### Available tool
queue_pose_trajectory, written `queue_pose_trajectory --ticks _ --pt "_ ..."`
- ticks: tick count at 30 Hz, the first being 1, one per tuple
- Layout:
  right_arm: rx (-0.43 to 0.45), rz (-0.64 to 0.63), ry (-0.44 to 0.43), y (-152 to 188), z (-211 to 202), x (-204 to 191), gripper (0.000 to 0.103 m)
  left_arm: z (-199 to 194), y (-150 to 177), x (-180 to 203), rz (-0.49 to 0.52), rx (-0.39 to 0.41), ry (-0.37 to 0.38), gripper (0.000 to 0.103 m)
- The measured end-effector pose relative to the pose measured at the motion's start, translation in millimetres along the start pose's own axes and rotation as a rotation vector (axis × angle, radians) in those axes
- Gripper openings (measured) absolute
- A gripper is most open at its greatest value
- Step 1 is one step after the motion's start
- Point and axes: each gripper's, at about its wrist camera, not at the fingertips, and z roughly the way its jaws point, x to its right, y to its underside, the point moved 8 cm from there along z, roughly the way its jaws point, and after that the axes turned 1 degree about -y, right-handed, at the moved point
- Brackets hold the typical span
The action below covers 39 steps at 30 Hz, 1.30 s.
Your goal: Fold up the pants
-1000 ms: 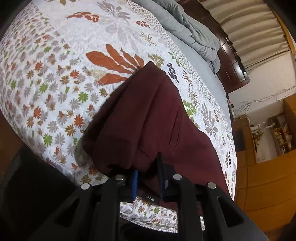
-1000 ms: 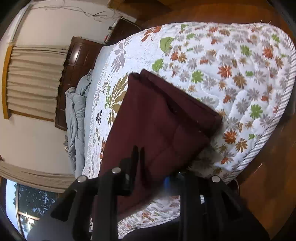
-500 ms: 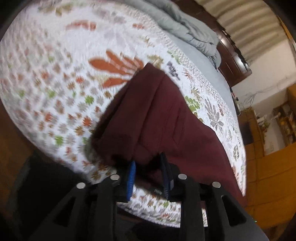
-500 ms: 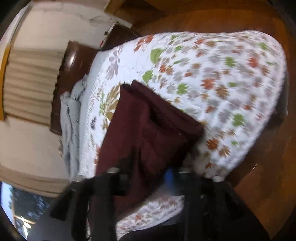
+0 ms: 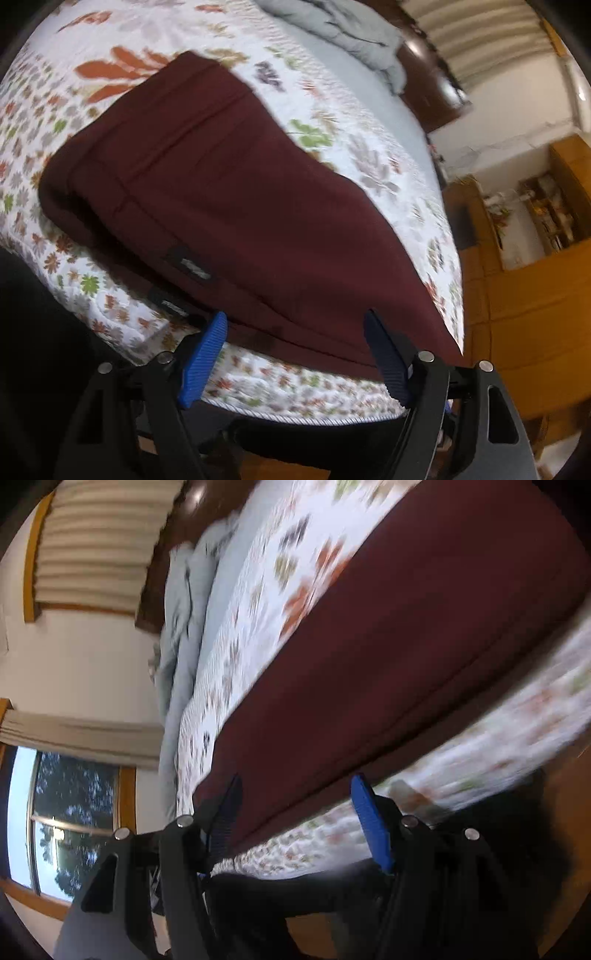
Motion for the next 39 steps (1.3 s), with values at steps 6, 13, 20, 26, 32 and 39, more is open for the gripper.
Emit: queue_pose_trajectory --ticks 6,13,20,26,32,39 --pt "-0.064 0.031 0.012 8.2 44.5 -9.0 0.061 1.0 -6.4 -23.8 -0.063 -0.006 -0.017 0.077" --pt "-0.034 0.018 0.058 0.1 54.3 0.0 0.014 13.8 -16.4 -31.8 -0.065 0.003 -0.024 0.034" --pt "-0.002 -0.004 0.064 13.1 42.1 -3.6 0.007 -16.4 -4.9 -27.0 -0.033 0.068 0.027 0.017" --pt "-0.018 -0.024 0.074 10.3 57.2 -2.1 0.025 2.5 -5.5 -44.5 -0.080 0.027 0.031 0.032" --pt "0.100 0.039 0.052 -6.5 -8.9 3.2 0.047 -30.2 16.1 -18.5 -0.013 0.030 0.050 0.068" --pt "0.288 0.245 0.036 -46.8 -86.7 70.8 0.047 -22.8 8.6 30.0 0.171 0.030 0.076 0.072"
